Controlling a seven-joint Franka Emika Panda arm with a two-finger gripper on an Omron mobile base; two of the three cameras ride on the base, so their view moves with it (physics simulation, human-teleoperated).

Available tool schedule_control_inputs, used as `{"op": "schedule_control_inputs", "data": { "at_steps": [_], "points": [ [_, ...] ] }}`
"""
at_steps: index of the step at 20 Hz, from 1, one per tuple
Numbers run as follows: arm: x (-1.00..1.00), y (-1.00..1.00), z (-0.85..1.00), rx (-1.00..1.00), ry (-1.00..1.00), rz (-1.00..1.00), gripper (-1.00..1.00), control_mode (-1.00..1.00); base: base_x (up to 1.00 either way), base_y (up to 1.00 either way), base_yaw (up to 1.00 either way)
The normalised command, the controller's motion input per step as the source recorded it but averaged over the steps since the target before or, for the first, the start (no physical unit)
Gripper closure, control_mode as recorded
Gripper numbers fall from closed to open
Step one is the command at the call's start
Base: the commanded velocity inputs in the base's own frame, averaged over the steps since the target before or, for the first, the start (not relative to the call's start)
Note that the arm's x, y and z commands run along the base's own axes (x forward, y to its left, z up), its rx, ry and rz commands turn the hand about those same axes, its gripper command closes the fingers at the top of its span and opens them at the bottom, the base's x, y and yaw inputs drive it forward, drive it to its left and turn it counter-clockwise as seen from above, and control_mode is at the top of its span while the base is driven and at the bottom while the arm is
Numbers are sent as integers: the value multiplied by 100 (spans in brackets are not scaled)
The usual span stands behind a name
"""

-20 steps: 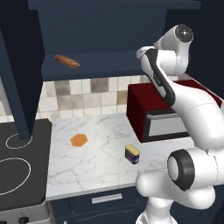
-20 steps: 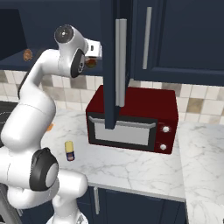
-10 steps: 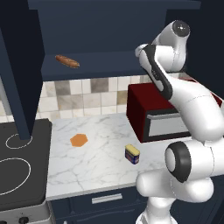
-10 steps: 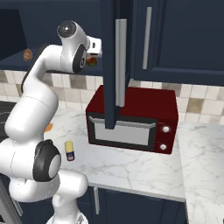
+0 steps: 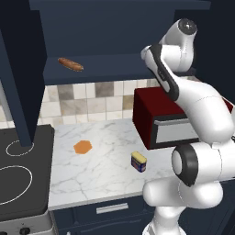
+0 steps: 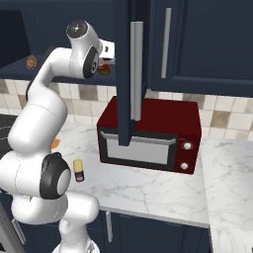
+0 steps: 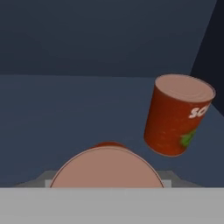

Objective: Pick the cans from the counter and place them in their designated side in the cabinet.

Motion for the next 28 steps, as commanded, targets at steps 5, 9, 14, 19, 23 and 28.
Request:
{"op": "schedule_control_inputs", "data": {
  "at_steps": [5,9,14,19,23,28],
  "points": [
    [5,0,-34,-4,0,0,-100,-100,0,0,0],
    [10,0,-26,-4,-1,0,-100,-100,0,0,0],
    [18,0,-16,-1,-4,0,-100,-100,0,0,0],
    [29,0,-5,0,-5,0,-100,-100,0,0,0],
    [19,0,-2,0,-7,1,-100,-100,0,0,0],
    [-4,-6,5,0,-12,3,-100,-100,0,0,0]
  ]
}}
